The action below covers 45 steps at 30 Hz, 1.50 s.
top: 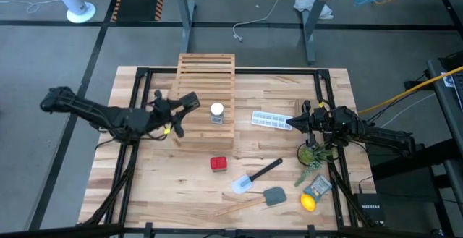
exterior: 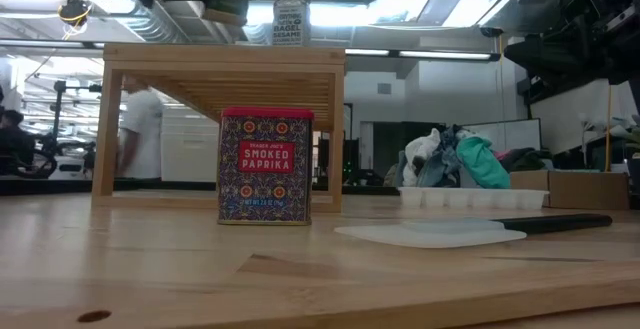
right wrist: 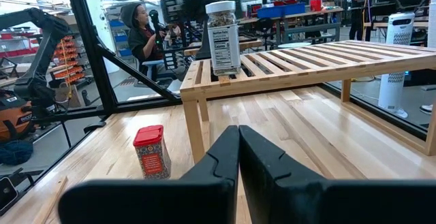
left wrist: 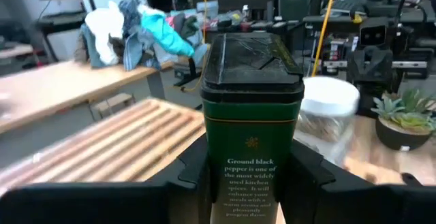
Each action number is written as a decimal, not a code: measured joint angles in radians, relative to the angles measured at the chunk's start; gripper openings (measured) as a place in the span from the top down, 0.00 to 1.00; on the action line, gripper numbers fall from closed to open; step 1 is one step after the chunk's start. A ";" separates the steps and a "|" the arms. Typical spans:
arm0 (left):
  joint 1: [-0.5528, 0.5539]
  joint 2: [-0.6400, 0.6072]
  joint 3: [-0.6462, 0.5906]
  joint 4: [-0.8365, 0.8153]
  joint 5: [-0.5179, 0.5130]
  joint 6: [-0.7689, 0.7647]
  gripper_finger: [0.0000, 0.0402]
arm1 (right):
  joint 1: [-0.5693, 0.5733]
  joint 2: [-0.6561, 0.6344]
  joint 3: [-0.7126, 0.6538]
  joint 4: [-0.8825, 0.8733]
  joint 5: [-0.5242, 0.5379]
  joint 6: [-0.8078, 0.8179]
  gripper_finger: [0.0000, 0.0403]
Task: Shelf spices
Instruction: Remove the black seasoning can from the shelf
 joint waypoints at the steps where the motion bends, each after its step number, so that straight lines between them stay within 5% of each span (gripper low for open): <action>1: -0.035 0.005 0.000 -0.008 -0.038 -0.018 0.73 | 0.000 0.000 0.000 0.000 0.000 0.000 0.96; 13: -0.380 0.184 0.000 0.034 -0.343 -0.229 0.73 | 0.000 0.000 0.000 0.000 0.000 0.000 0.96; 21: -0.538 0.469 0.000 0.414 -0.481 -0.190 0.72 | 0.000 0.000 0.000 0.000 0.000 0.000 0.96; 25: -0.580 0.616 0.021 0.562 -0.485 -0.177 0.72 | 0.000 0.000 0.000 0.000 0.000 0.000 0.96; 33: -0.594 0.881 0.188 0.580 -0.446 -0.225 0.72 | 0.000 0.000 0.000 0.000 0.000 0.000 0.96; 45: -0.521 1.085 0.272 0.576 -0.238 -0.392 0.72 | 0.000 0.000 0.000 0.000 0.000 0.000 0.96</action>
